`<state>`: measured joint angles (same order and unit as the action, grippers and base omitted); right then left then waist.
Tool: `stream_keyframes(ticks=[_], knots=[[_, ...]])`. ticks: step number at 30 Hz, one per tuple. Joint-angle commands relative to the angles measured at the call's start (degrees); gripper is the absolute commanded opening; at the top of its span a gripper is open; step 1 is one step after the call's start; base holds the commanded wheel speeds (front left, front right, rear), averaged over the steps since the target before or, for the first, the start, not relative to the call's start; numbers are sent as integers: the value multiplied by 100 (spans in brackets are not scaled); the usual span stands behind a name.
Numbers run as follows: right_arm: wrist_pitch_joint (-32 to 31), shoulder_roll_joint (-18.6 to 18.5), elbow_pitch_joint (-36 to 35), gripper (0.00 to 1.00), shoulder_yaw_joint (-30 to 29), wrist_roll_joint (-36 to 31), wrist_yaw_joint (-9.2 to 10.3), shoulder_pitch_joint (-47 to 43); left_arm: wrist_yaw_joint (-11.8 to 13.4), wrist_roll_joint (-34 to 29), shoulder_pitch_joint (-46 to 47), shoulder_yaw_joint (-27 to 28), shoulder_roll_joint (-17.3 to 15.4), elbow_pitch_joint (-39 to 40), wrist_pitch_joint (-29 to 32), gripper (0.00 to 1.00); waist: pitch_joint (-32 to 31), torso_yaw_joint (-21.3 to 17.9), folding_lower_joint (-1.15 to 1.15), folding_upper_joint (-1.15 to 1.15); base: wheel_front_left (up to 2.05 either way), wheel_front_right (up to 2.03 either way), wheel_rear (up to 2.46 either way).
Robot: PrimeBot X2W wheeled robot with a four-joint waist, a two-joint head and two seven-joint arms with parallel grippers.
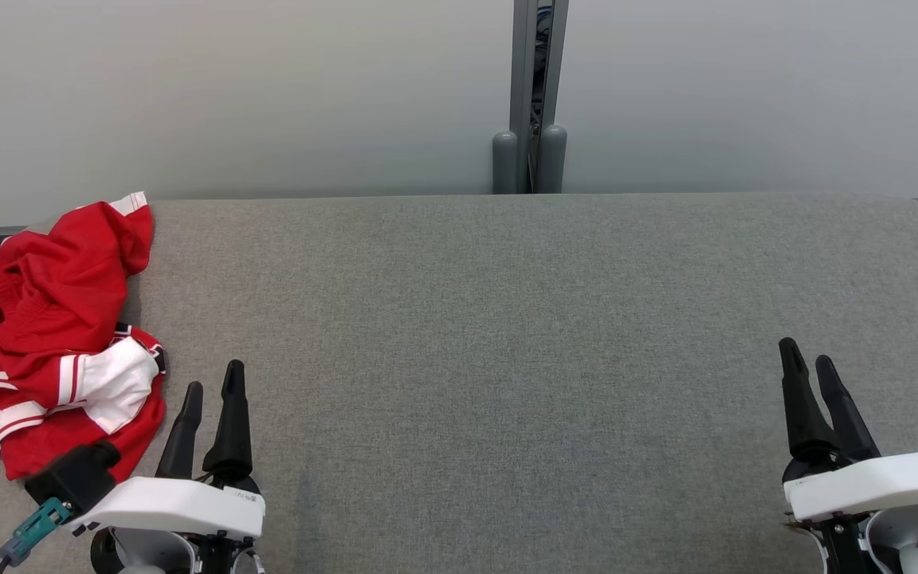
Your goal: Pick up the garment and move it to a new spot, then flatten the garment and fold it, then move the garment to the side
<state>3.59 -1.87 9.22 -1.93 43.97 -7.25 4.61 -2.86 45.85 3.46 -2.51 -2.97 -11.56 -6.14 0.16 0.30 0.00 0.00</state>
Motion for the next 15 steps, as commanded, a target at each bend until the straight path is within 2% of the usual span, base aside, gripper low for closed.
stream_keyframes(ticks=[1, 15], knots=[[79, -62, -67, 100, 21, -233, -27, 17, 33, -209, 50, -13, -62, 38, -51, 100, -4, 4, 0, 0, 0, 0, 0], [341, -77, -7, 100, 172, -1313, -30, 11, 143, -1193, -50, -110, -103, -194, -258, 100, -51, 17, 0, 0, 0, 0, 0]])
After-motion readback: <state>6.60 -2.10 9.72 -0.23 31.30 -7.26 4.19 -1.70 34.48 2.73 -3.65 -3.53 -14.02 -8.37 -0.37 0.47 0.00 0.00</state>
